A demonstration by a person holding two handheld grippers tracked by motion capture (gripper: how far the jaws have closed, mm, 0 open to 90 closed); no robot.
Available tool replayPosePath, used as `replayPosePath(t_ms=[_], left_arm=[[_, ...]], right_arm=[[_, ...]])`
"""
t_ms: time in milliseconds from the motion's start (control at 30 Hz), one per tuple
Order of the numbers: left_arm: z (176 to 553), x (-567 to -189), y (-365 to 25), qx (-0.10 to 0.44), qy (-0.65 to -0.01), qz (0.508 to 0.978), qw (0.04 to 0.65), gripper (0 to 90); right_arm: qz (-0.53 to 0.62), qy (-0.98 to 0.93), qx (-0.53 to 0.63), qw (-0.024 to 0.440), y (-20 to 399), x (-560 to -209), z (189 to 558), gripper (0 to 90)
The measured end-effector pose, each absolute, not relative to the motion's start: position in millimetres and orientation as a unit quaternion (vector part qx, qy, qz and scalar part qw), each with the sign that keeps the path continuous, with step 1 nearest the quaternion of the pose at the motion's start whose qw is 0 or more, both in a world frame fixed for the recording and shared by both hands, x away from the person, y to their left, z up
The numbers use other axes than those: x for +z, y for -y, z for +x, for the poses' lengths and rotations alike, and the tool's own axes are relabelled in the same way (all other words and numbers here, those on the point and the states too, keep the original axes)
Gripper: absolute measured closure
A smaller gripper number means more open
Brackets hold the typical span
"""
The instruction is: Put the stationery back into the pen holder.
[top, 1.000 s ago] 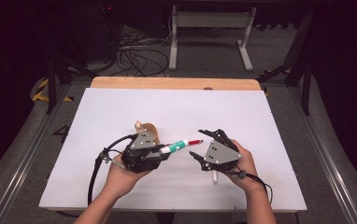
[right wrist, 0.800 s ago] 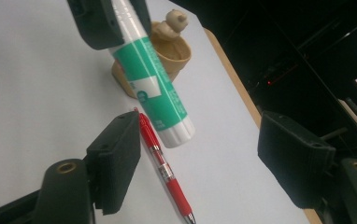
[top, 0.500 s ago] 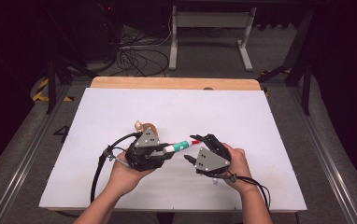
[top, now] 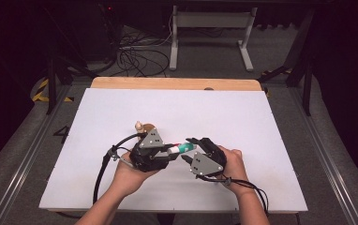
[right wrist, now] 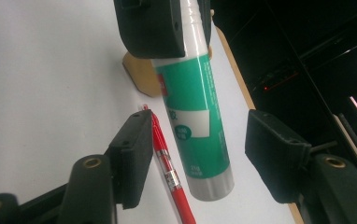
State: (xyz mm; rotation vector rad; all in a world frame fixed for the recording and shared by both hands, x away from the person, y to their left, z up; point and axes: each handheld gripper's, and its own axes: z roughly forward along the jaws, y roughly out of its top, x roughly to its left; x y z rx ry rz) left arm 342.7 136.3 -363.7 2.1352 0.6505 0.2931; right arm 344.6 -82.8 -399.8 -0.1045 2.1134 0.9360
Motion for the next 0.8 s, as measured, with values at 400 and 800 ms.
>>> replayPosePath(t_ms=[400,800], left_arm=[[342.4,-362.1,-135.6,0.119,-0.260,0.853,0.437,64.9],[341.8,-361.7,-141.2,0.147,-0.260,0.837,0.459,56.5]], right_arm=[[-0.033,-0.836,0.372,0.402,79.0,-403.5,344.6,60.1],[-0.023,-0.844,0.379,0.378,74.2,-406.6,346.4,65.7]])
